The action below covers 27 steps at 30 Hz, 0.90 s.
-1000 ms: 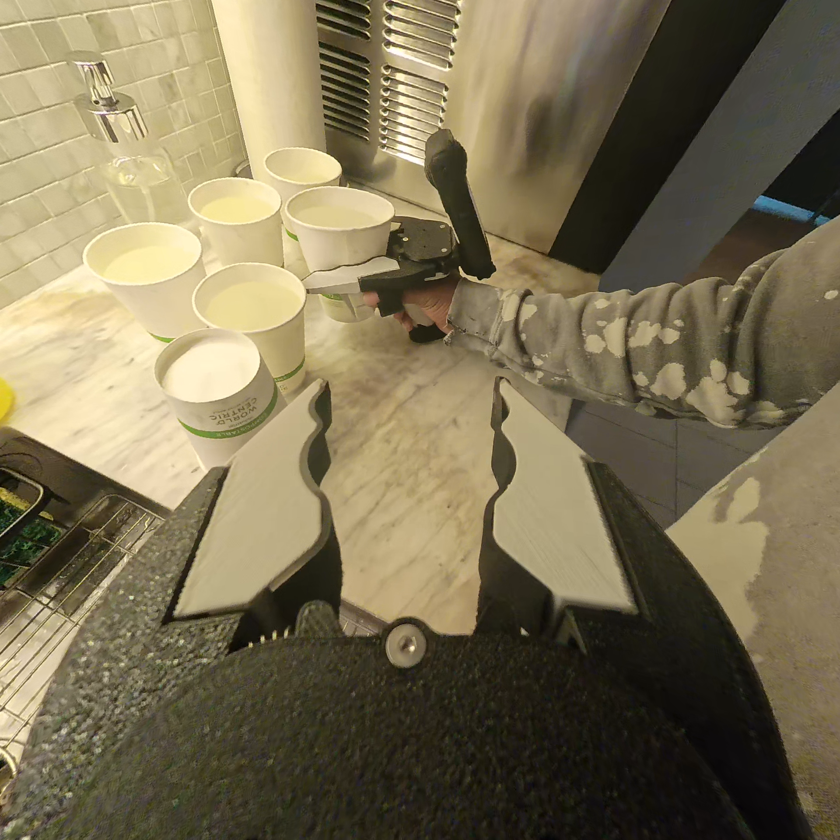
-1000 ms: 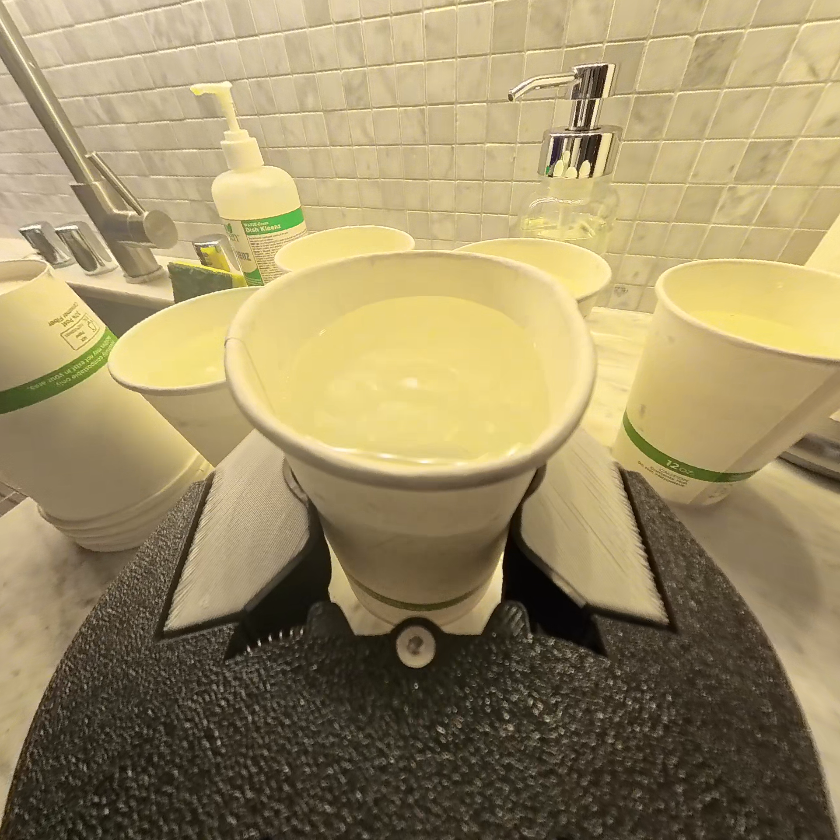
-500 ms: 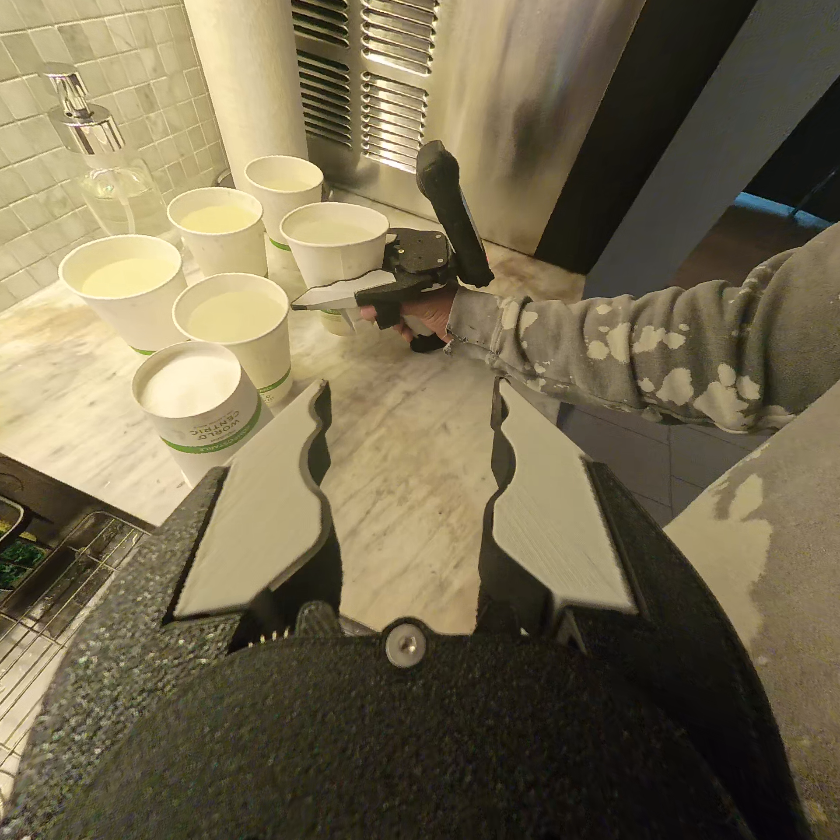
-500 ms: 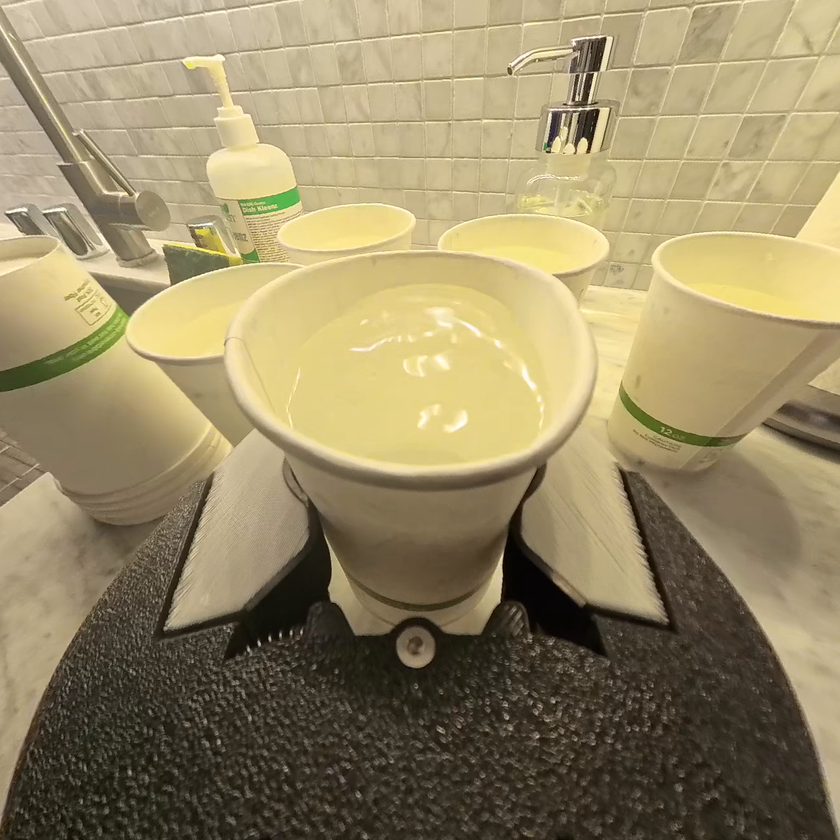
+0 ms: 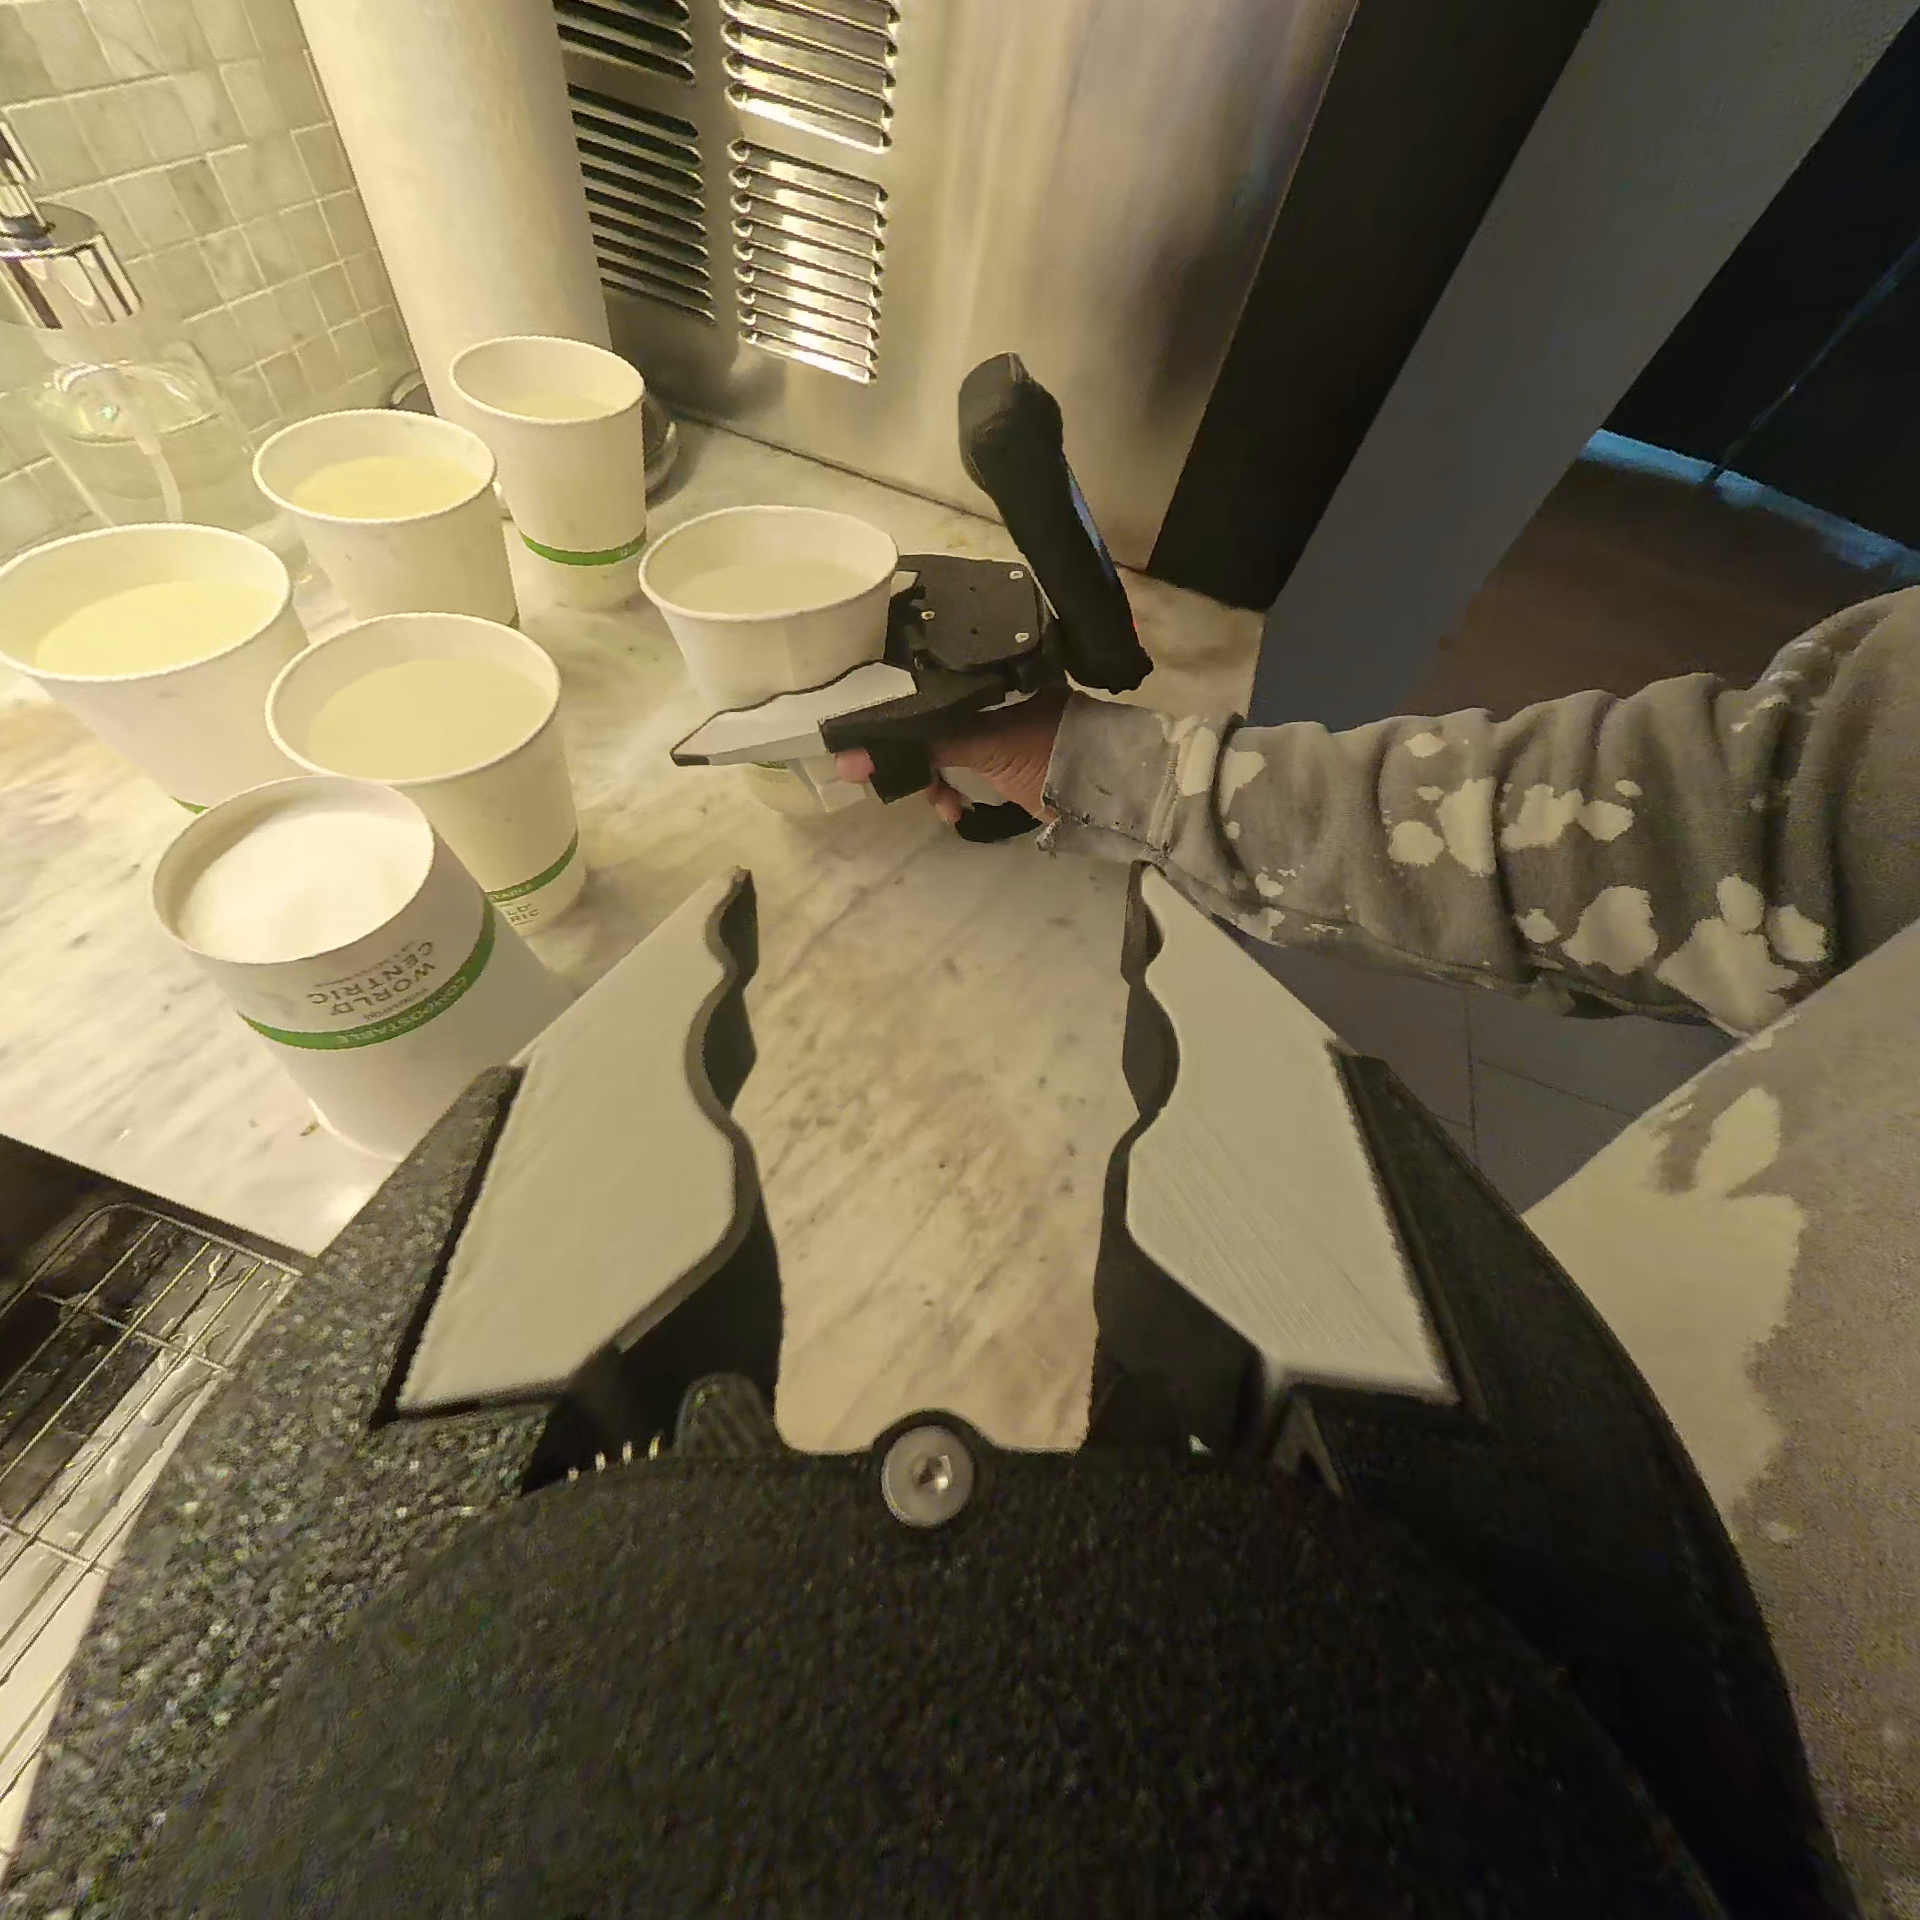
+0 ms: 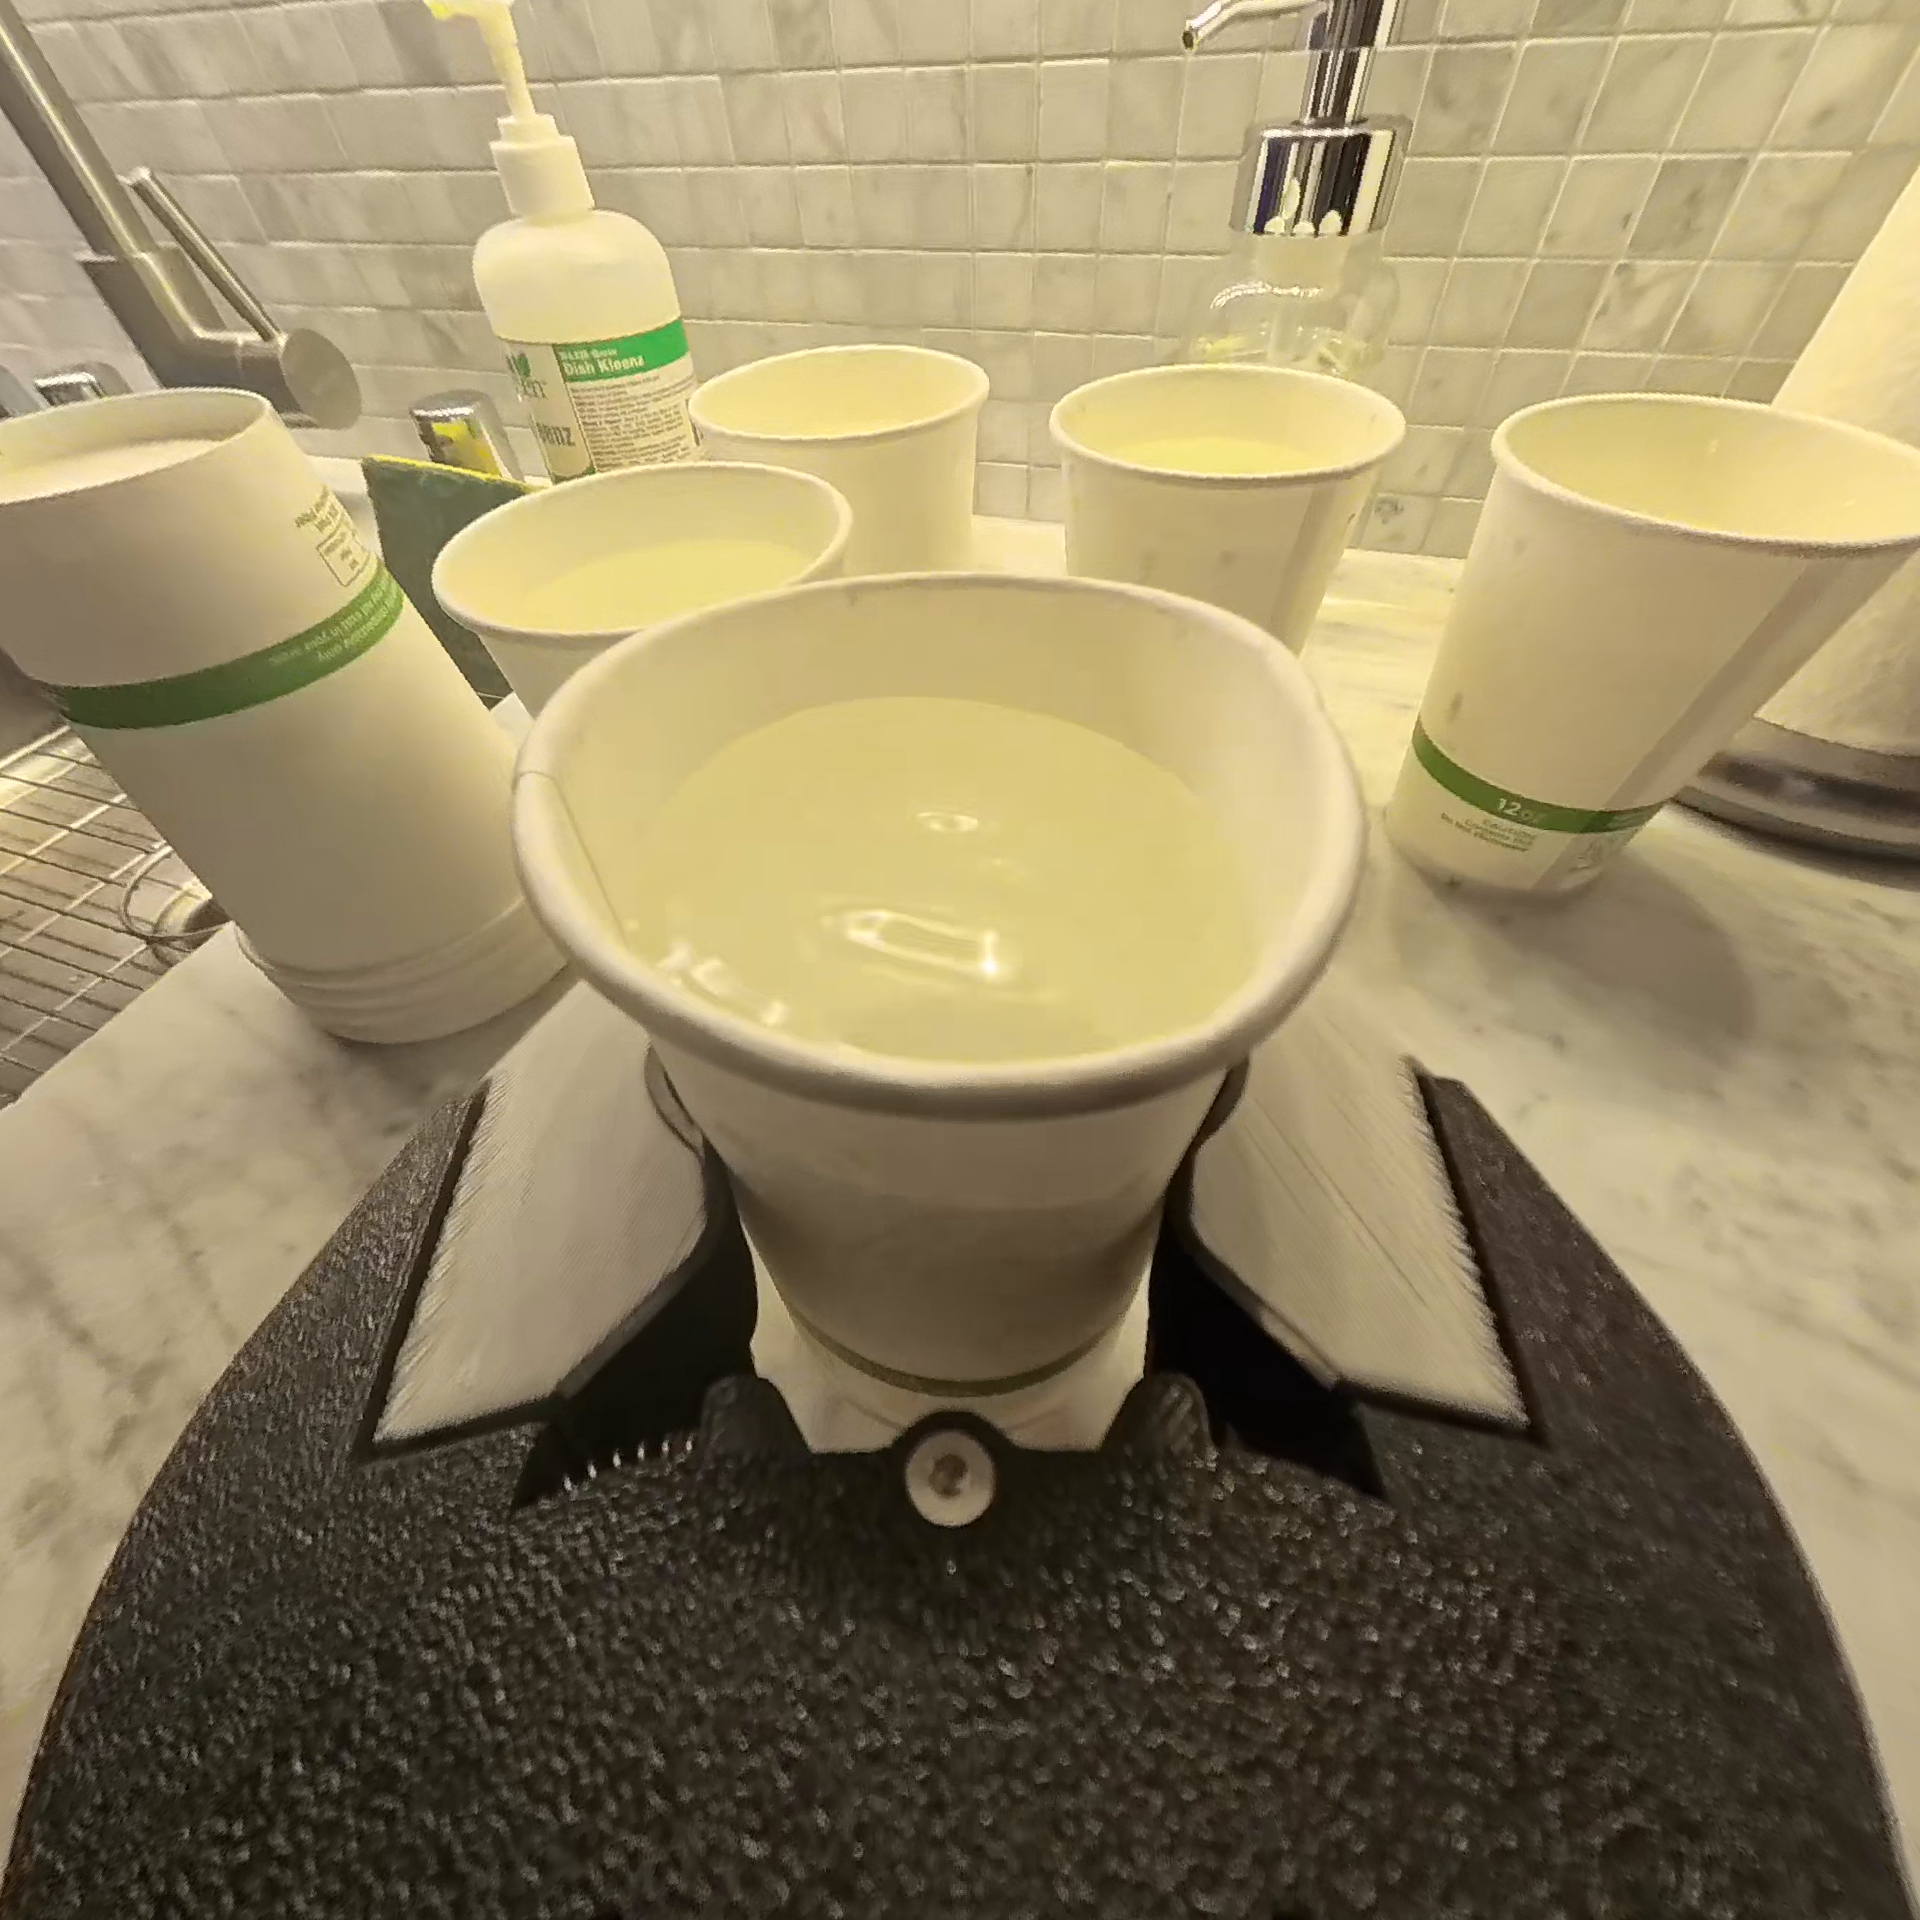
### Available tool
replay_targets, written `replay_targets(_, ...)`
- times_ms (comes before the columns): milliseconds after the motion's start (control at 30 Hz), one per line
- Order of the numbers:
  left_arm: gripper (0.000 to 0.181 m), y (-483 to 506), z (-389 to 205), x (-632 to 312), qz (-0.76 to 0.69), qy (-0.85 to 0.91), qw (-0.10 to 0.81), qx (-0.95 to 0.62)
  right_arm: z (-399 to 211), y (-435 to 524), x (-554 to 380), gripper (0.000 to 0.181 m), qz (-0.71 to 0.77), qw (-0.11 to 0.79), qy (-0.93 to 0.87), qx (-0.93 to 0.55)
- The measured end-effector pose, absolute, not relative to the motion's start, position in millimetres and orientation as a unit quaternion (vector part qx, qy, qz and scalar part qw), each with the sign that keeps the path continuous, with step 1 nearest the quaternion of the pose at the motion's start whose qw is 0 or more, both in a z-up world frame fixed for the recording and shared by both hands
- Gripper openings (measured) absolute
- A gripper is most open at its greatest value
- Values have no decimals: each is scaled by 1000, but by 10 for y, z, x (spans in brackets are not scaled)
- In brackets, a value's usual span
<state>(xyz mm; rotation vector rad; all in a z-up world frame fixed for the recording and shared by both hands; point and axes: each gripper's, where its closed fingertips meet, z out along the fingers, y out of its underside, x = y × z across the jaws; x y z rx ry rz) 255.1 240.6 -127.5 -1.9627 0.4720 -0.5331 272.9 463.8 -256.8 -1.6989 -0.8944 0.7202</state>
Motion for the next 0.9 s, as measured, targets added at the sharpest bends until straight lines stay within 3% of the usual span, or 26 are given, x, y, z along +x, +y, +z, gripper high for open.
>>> replay_targets(267,70,2455,-1291,2616,-224,202,496,-814,-2586,4575,2759,93,301,513,-376,-711)
replay_targets(567,70,3201,-1563,2696,-239,153,465,-838,-2493,4500,2747,93,321,530,-380,-687)
replay_targets(900,41,3927,-1904,2796,-312,-10,382,-870,-2480,4489,2710,93,304,545,-382,-681)
